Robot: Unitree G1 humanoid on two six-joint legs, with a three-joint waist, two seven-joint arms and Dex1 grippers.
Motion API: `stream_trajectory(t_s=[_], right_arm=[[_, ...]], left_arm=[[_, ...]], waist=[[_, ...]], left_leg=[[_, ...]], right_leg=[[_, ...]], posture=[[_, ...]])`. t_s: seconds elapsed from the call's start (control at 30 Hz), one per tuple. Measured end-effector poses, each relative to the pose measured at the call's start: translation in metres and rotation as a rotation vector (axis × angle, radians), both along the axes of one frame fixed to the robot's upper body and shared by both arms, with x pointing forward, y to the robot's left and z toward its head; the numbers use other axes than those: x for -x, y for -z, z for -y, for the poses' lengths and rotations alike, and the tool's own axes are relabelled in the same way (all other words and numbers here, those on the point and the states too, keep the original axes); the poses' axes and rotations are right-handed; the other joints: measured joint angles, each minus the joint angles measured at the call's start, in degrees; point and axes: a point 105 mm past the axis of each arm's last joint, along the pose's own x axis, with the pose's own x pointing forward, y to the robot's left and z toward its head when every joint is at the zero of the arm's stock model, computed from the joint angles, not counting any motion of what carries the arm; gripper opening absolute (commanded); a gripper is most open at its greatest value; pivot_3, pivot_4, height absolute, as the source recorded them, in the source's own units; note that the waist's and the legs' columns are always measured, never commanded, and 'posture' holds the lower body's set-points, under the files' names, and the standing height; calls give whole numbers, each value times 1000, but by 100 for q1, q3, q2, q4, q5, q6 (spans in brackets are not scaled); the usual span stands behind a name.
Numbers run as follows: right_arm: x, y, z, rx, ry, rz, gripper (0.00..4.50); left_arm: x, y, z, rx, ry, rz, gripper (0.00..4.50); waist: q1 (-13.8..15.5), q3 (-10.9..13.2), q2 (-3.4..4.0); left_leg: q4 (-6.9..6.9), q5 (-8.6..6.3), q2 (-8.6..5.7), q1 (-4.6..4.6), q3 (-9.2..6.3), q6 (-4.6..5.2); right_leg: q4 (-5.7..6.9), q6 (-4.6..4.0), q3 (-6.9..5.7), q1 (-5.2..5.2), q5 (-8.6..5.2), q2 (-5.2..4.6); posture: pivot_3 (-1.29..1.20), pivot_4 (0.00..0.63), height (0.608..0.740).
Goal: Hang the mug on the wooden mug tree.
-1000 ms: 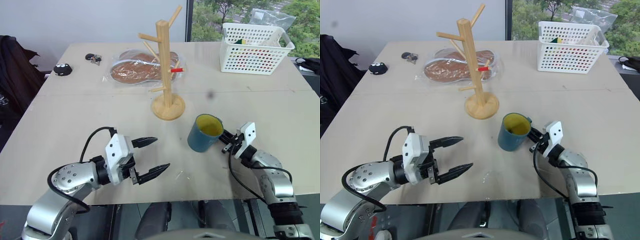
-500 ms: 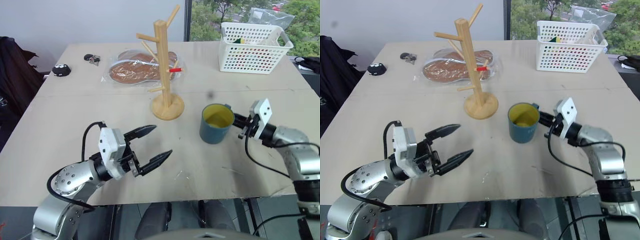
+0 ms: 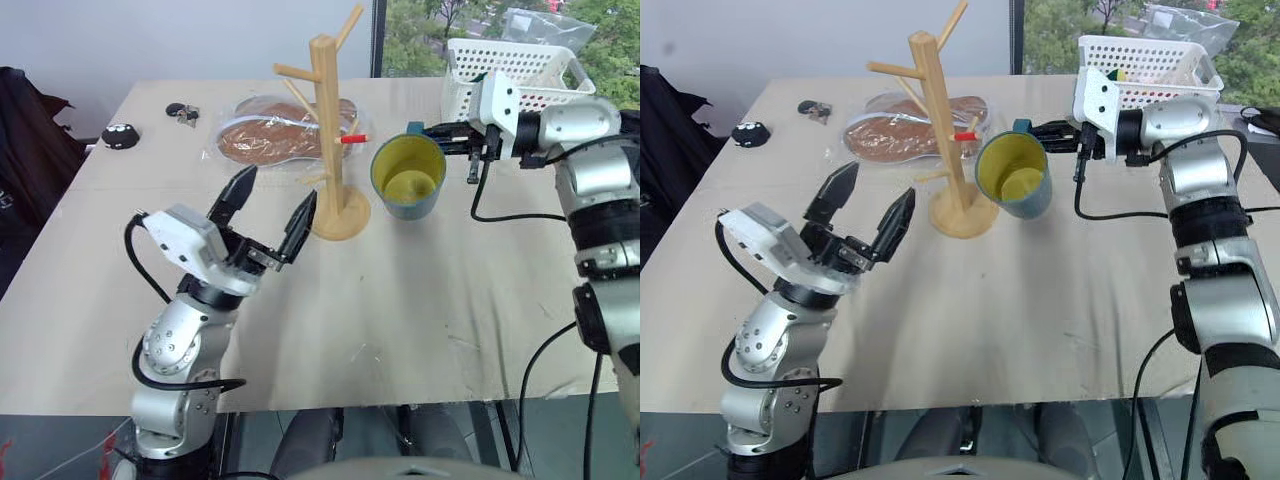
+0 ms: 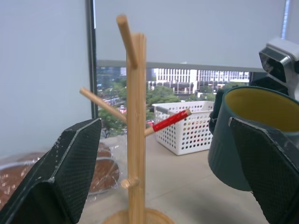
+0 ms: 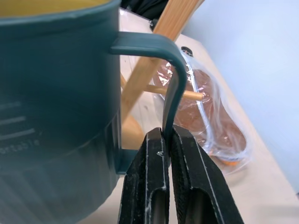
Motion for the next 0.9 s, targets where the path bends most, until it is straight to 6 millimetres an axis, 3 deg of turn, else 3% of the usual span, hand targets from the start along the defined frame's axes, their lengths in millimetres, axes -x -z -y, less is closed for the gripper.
stream_trajectory(t_s=[0.27,0.47,0.9], right_arm=[[0,-11,-25,97,-130,56,56],[2,-16,-46,140,-171,91,56],[-10,-17,-52,205,-70,113,56]], left_arm=[[4,17,3,29,-37,-50,4500],[6,17,9,88,13,-61,4500],[7,12,11,105,42,-46,4500]], waist=[[-3,2,3],[8,2,4],[-1,2,4]], left_leg=[[0,0,0,-6,2,0],[1,0,0,-6,-3,-1],[1,0,-1,-6,0,-1]], right_leg=[[2,-2,4,-8,1,-1],[3,-4,0,-7,3,-1],[5,-4,1,-8,3,1]], posture=[[0,150,740],[0,150,740],[0,150,740]])
